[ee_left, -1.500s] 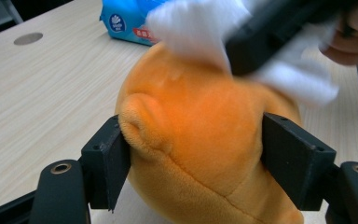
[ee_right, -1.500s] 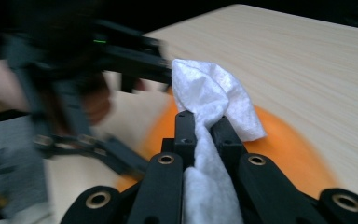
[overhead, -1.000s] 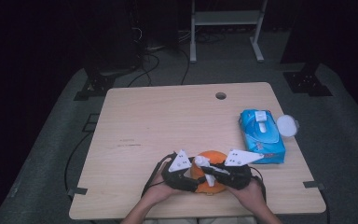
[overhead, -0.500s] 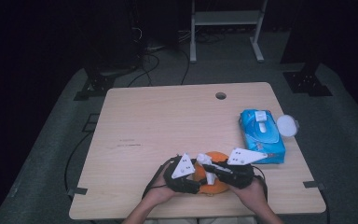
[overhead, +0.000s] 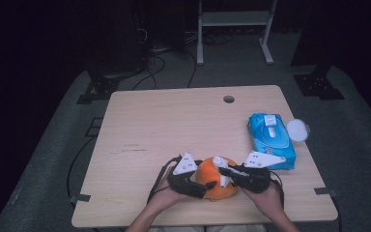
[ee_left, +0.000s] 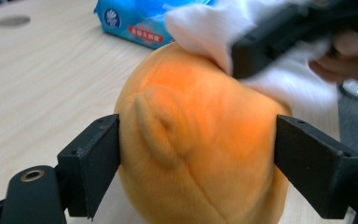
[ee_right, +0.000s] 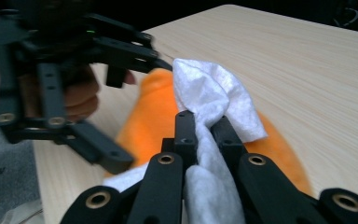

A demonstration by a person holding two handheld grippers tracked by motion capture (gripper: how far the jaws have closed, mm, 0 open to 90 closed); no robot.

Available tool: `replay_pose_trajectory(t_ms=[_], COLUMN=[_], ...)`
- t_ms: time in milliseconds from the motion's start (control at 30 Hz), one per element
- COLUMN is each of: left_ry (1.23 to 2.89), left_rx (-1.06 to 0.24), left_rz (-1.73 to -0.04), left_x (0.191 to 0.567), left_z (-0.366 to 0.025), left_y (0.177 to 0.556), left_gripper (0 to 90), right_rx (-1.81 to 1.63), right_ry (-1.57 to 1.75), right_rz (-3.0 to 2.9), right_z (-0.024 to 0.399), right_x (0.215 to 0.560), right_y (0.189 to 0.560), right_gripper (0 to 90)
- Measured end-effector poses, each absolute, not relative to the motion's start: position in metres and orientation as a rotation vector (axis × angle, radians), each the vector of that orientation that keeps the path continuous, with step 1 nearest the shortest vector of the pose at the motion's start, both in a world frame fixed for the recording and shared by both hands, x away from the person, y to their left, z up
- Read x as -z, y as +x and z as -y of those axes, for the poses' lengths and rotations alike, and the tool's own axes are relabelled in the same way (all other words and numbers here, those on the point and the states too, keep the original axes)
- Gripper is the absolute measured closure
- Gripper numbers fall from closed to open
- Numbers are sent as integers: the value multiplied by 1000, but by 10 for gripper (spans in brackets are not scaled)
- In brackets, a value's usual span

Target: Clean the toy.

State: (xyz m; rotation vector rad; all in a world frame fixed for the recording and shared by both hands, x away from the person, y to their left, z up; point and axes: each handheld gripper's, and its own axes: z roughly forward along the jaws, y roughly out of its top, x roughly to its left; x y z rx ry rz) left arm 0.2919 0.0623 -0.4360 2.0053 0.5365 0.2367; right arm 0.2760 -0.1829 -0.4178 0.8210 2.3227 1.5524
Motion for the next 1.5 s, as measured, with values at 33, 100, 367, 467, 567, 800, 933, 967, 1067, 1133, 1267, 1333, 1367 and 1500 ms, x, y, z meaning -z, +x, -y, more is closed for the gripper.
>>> replay_pose_trajectory(t_ms=[33,100,367,467,567,800,933,967,1067,1133,1267,1333,1367,1500], left_ry=[2009,2033,2020,1981,1993,2012,1960,1948,1982,1982,2012,2017,2011,2021], left_rx=[-266,-365,-476,-384,-424,-449,-331,-312,-357,-359,-404,-397,-389,-398], left_rz=[-522,-487,-419,-475,-435,-348,-460,-486,-441,-409,-344,-343,-344,-327], left_x=[437,431,429,428,431,432,426,425,429,430,429,429,430,430], left_z=[-62,-63,-65,-69,-67,-63,-70,-71,-69,-67,-66,-68,-68,-63], left_y=[291,287,284,288,285,276,287,289,286,283,277,278,279,278], left_gripper=[239,346,312,266,332,352,250,214,281,336,378,380,379,367], right_rx=[-1545,-1553,-1562,-1565,-1574,-1594,-1566,-1562,-1582,-1606,-1599,-1592,-1588,-1628], right_ry=[807,808,815,844,812,754,833,830,789,749,727,787,814,811], right_rz=[-2325,-2322,-2307,-2312,-2317,-2296,-2291,-2300,-2317,-2331,-2304,-2290,-2280,-2288], right_z=[180,177,176,180,174,165,179,178,169,161,157,167,171,170], right_x=[417,415,414,419,415,404,413,415,412,407,403,406,408,406], right_y=[276,277,283,285,279,277,282,281,276,273,274,279,281,277], right_gripper=[825,825,826,826,826,826,827,827,827,826,827,827,828,827])
